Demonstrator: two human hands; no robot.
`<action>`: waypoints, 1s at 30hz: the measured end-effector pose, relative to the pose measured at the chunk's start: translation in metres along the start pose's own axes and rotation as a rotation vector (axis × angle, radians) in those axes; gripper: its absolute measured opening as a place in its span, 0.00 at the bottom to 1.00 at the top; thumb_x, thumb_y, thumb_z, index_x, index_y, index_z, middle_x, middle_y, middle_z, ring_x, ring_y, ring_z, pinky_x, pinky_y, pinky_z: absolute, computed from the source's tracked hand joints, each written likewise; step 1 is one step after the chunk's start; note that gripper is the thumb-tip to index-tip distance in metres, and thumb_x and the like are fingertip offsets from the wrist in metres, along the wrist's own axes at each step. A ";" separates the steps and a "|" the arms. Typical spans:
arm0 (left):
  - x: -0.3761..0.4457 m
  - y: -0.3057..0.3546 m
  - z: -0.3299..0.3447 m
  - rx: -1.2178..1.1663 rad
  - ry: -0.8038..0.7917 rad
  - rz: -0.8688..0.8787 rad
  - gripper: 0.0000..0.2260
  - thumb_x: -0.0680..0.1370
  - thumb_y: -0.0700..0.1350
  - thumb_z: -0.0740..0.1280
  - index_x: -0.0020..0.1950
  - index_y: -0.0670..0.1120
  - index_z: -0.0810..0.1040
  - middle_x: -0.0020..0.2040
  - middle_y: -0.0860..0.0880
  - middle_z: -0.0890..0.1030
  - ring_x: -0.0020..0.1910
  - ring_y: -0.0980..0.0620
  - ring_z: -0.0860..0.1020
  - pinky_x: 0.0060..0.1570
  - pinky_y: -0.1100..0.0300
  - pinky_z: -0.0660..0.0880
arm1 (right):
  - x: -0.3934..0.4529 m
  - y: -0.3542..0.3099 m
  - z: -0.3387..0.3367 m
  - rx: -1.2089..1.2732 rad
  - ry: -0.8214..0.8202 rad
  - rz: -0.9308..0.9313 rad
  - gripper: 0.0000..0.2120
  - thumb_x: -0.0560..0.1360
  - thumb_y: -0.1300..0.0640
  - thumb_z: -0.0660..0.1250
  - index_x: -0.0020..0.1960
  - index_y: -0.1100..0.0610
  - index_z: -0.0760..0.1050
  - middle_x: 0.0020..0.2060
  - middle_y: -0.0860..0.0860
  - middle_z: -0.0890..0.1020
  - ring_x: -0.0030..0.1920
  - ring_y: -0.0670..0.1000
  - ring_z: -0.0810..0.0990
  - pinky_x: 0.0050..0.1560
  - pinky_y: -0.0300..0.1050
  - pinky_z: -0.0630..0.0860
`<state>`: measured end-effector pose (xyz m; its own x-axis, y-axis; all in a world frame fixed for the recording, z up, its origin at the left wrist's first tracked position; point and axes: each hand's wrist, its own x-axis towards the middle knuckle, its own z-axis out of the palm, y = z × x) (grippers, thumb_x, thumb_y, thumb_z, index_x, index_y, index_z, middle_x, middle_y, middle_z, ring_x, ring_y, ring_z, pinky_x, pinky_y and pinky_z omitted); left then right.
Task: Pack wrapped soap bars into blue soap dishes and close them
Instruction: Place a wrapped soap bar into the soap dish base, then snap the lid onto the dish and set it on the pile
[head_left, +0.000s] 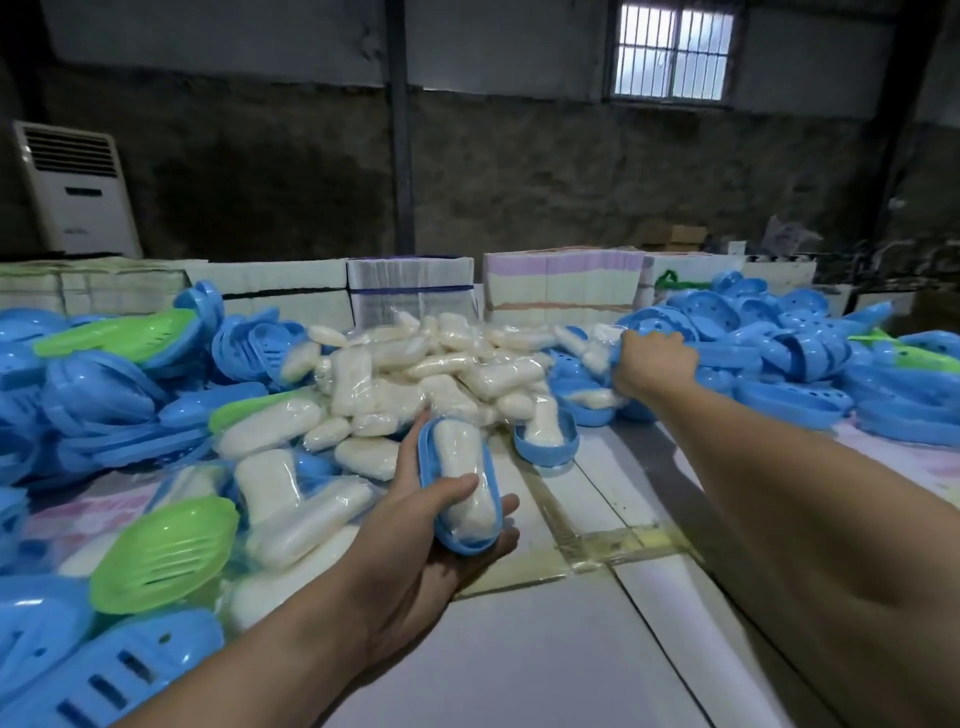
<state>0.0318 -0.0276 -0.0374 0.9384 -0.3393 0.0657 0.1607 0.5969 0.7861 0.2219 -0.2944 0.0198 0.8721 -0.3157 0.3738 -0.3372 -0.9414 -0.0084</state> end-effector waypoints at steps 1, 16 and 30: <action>0.000 0.000 0.000 0.005 0.005 0.002 0.29 0.81 0.33 0.61 0.58 0.71 0.78 0.67 0.46 0.74 0.52 0.34 0.84 0.53 0.39 0.80 | -0.005 0.002 -0.002 0.041 0.040 -0.015 0.19 0.76 0.52 0.64 0.65 0.55 0.68 0.60 0.59 0.75 0.61 0.61 0.72 0.46 0.52 0.68; -0.006 -0.002 0.006 -0.059 0.134 0.085 0.25 0.80 0.33 0.59 0.66 0.63 0.74 0.65 0.44 0.78 0.50 0.37 0.85 0.53 0.41 0.79 | -0.160 -0.027 -0.060 1.681 -0.858 -0.075 0.26 0.72 0.27 0.60 0.39 0.50 0.64 0.23 0.48 0.59 0.23 0.47 0.56 0.23 0.37 0.56; -0.008 0.000 0.008 -0.090 0.117 0.057 0.19 0.80 0.42 0.63 0.69 0.59 0.73 0.61 0.45 0.84 0.52 0.41 0.83 0.60 0.39 0.74 | -0.199 -0.046 -0.050 1.088 -0.551 -0.318 0.32 0.69 0.25 0.61 0.55 0.52 0.76 0.36 0.48 0.79 0.32 0.46 0.76 0.33 0.42 0.73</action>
<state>0.0217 -0.0307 -0.0333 0.9751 -0.2193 0.0325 0.1282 0.6774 0.7244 0.0462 -0.1821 -0.0077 0.9812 0.1815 0.0662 0.1518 -0.5126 -0.8451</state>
